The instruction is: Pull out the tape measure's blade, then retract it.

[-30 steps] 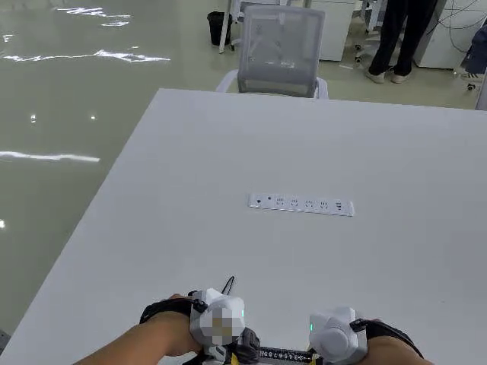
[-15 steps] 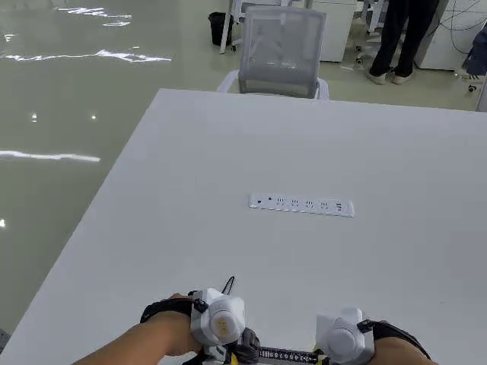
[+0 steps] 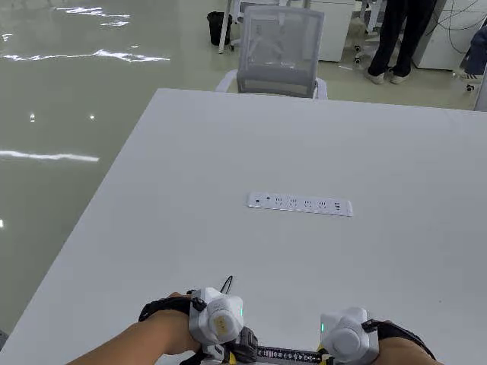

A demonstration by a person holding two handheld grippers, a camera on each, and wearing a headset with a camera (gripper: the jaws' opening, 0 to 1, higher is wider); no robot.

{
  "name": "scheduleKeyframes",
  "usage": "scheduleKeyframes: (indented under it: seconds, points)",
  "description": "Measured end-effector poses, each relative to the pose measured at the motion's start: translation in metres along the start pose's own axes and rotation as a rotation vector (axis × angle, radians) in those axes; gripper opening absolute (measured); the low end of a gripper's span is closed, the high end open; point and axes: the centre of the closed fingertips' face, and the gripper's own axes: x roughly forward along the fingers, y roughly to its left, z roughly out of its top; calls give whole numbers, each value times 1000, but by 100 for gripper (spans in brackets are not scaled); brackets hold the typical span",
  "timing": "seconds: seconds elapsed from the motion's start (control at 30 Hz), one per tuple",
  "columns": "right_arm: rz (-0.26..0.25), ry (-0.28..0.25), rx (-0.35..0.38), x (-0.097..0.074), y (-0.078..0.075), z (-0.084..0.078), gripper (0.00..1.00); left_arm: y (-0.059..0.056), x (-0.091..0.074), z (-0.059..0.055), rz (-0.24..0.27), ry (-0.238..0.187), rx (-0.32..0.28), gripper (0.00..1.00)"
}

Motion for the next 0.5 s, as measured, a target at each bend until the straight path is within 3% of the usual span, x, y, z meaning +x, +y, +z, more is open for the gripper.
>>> scheduleKeyframes:
  seconds: [0.5]
  points:
    - [-3, 14, 1, -4, -2, -11, 11, 0, 0, 0, -3, -1, -4, 33]
